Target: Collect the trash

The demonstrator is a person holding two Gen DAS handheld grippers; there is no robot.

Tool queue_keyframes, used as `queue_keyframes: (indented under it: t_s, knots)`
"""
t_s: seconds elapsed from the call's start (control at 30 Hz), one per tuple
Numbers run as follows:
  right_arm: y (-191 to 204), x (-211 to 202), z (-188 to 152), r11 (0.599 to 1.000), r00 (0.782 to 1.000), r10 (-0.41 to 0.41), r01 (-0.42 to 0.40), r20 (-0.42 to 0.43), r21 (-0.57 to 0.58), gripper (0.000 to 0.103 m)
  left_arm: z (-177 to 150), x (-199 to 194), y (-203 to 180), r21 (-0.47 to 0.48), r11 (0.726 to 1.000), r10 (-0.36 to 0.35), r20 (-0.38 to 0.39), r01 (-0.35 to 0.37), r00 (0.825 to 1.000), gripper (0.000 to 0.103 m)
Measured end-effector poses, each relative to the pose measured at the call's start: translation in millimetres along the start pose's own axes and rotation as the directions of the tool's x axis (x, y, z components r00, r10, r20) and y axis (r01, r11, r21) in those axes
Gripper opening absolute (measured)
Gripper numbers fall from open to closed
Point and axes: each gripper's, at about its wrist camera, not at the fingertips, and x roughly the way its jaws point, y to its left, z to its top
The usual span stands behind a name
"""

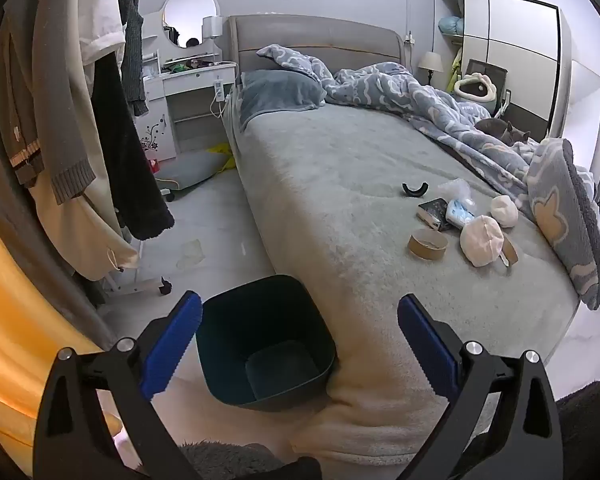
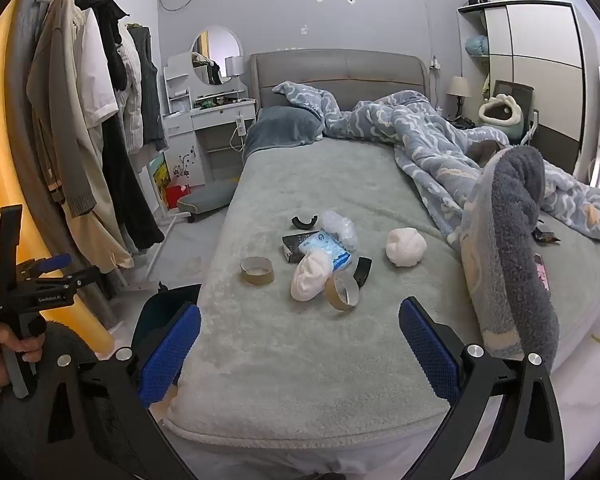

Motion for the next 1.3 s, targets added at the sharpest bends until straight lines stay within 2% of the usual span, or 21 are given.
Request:
queue_keyframes:
  t_s: [1.3]
  knots:
    - [2.9,0.0,1.1,1.000,1.000,0.002,-0.002,0.000,-0.001,0.100,-2.2,2.8,0.2,-0.014,1.000,-0.006,-0.015,0.006,1.000,0.100]
